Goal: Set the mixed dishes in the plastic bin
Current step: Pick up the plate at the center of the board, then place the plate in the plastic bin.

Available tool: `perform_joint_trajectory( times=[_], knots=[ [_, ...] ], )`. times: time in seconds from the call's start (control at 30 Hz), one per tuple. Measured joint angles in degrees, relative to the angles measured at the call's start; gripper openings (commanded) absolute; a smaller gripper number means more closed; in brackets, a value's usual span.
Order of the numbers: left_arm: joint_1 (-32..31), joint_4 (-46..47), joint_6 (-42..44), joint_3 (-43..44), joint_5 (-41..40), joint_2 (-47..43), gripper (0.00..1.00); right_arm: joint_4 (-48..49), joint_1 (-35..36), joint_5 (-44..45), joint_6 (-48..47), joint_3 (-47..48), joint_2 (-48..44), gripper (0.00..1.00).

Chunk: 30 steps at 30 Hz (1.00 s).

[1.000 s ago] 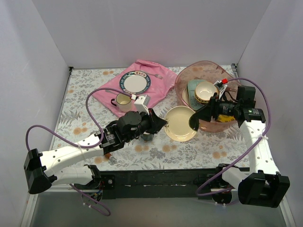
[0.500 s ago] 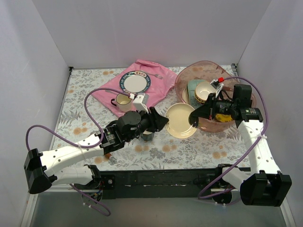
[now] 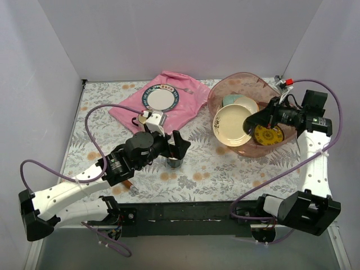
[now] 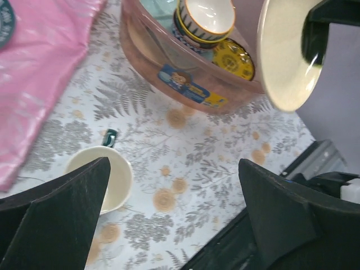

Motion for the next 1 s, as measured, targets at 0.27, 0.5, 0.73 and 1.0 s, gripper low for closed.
perform_joint_trajectory(
  times=[0.27,0.5,0.73,1.0],
  knots=[
    [11.0,-3.1,8.7,-6.0,-0.7,-9.0,0.98,-5.8,-10.2,0.7,-8.3,7.3,6.6,0.01],
    [18.8,-3.2,11.2,-11.7,1.8,-9.5,0.98,-7.4,-15.7,4.3,-11.5,12.1,11.4,0.01],
    [19.6,-3.5,12.2,-13.4,1.5,-9.6,0.98,-7.2,-17.9,10.3,-12.6,12.7,12.5,0.01],
    [19.6,-3.6,12.7,-13.4,1.1,-9.5,0.98,-4.9,-17.9,18.2,-12.0,13.7,14.4,0.01]
  ],
)
